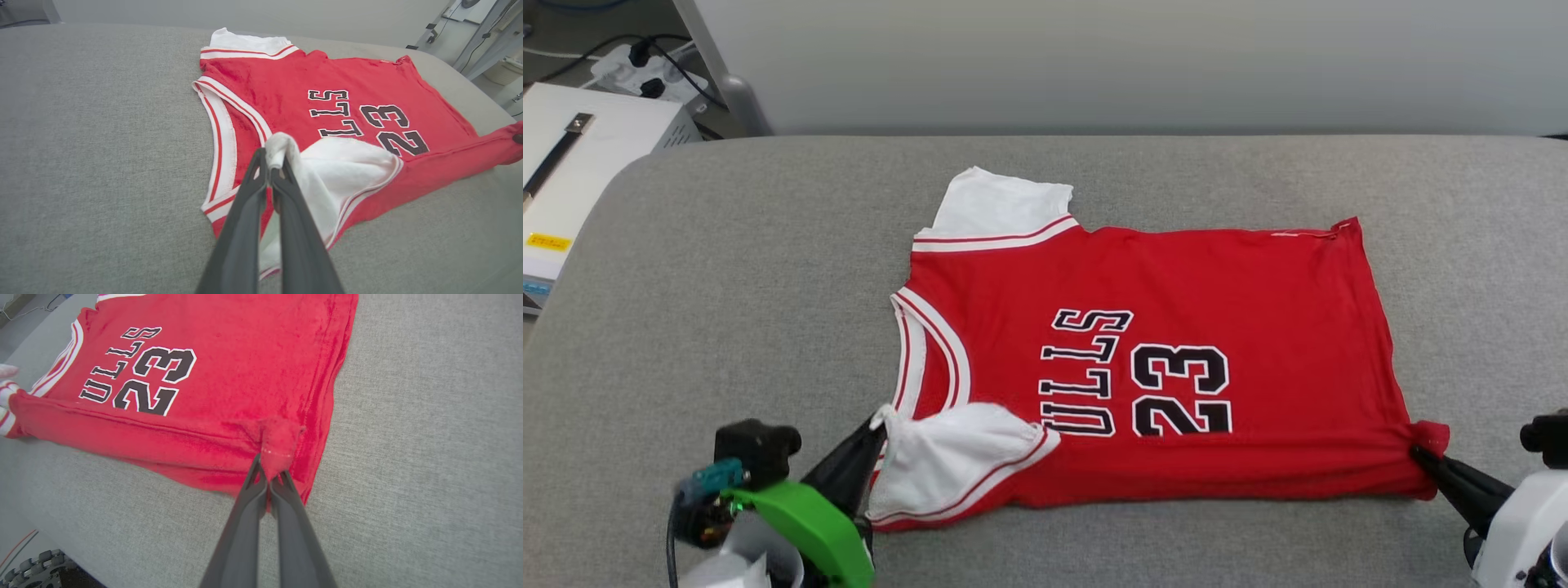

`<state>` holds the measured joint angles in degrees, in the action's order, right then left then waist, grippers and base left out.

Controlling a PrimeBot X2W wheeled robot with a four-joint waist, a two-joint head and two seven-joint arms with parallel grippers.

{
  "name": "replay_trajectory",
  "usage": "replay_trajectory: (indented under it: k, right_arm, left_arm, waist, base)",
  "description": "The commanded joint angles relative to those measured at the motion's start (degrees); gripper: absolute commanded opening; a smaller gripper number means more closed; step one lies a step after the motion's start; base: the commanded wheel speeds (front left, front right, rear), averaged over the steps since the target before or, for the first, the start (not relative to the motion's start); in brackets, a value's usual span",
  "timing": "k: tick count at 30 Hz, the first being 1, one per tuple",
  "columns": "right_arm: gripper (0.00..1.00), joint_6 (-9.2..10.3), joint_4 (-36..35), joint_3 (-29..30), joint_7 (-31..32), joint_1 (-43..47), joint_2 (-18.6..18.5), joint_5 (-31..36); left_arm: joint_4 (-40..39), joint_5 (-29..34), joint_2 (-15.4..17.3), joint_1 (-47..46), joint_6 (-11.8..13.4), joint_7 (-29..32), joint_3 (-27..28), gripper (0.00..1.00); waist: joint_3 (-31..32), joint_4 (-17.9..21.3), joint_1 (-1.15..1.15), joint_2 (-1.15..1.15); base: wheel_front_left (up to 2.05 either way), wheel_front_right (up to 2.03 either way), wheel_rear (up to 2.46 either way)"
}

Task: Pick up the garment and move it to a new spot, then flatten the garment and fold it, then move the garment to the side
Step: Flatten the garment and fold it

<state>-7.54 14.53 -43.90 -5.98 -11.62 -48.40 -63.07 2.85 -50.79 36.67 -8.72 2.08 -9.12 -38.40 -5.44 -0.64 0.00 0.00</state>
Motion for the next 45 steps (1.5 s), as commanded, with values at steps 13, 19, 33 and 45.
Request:
replay_trajectory:
  k: [13,19,33,45]
  right_arm:
    - [0.00,0.05,1.61,4.63,5.71,-8.57,4.03,3.26]
    - [0.00,0.05,4.66,4.11,6.74,-11.06,6.27,4.61]
    - [1.00,0.05,5.89,3.98,4.21,-10.22,7.44,4.50]
    - [1.00,0.05,1.73,8.40,1.84,-5.85,5.39,6.21]
  left_arm:
    - [20.68,4.27,-6.33,-19.82,-7.76,0.44,-2.26,0.00]
    - [29.72,4.18,-9.27,-23.15,-9.07,-1.54,-4.20,0.00]
    - [38.28,2.66,-11.09,-25.50,-9.55,-5.27,-8.67,1.00]
    - [30.19,1.45,-3.72,-33.02,-9.40,6.44,-7.35,1.00]
  waist:
    - [-9.68,1.93,0.00,0.00]
    - [-12.32,1.93,0.00,0.00]
    - [-8.70,0.87,0.00,0.00]
    - [-5.48,-1.06,0.00,0.00]
  base:
    - [0.00,0.00,0.00]
    - [0.00,0.00,0.00]
    - [0.00,0.00,0.00]
    - [0.00,0.00,0.00]
